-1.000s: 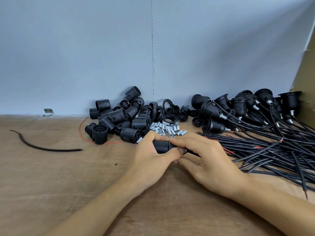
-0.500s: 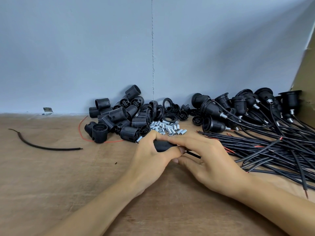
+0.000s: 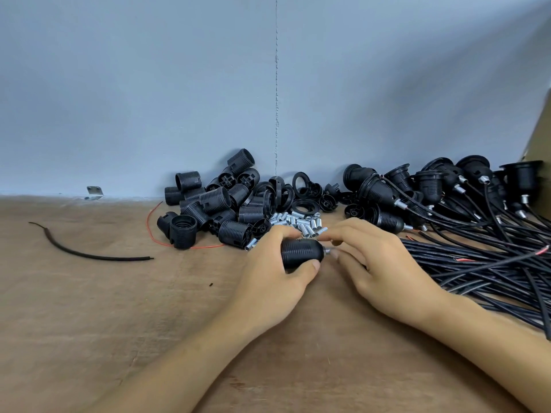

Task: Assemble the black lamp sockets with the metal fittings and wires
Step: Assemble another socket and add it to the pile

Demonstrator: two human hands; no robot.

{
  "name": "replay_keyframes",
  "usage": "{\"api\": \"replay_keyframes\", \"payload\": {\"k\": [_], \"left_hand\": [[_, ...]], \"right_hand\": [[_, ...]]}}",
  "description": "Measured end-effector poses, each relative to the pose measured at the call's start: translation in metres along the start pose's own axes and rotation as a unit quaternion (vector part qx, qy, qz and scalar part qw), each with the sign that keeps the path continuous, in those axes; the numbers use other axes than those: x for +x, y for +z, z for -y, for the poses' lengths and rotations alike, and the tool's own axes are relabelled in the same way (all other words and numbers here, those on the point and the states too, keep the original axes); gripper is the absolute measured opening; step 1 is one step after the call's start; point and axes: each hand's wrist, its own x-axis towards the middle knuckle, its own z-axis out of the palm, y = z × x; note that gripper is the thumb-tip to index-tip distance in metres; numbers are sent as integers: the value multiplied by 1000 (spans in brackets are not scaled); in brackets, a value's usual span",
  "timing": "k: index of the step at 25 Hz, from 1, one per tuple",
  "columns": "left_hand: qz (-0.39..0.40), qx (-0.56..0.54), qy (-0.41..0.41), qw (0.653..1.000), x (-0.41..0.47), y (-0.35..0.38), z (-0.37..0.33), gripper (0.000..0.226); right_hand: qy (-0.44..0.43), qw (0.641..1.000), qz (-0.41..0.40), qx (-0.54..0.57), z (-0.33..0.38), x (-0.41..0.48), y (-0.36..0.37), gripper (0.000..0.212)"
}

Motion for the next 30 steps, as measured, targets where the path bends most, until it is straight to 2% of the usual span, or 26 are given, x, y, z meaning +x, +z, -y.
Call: {"api": "replay_keyframes", "payload": {"k": [5,8,10,15,18,21,24,27,30], "left_hand": [[8,153,29,988,4,-16,10,33],[4,125,39,991,3,-10,10,38],[5,145,54,988,3,1,7,44],[-11,132,57,990,8,13,2,36],[-6,132,70,989,8,10,4,32],[3,126,68,990,8,6,3,39],[2,95,44,995,7,3,3,39],[17,48,11,999,7,3,2,37],[12,0,-18,1000,9,3,3,38]], "right_hand": [[105,994,21,-34,-10,2,1,15],[107,994,15,-31,-4,6,6,16],[128,992,1,-15,-2,12,9,17],[214,977,-3,-20,-10,57,19,21],[244,966,47,-69,-15,89,34,27],[287,943,109,-126,-21,102,50,26],[311,938,87,-123,-26,104,52,24],[286,948,53,-126,-22,98,45,22],[239,964,-79,-82,-13,87,31,21]]}}
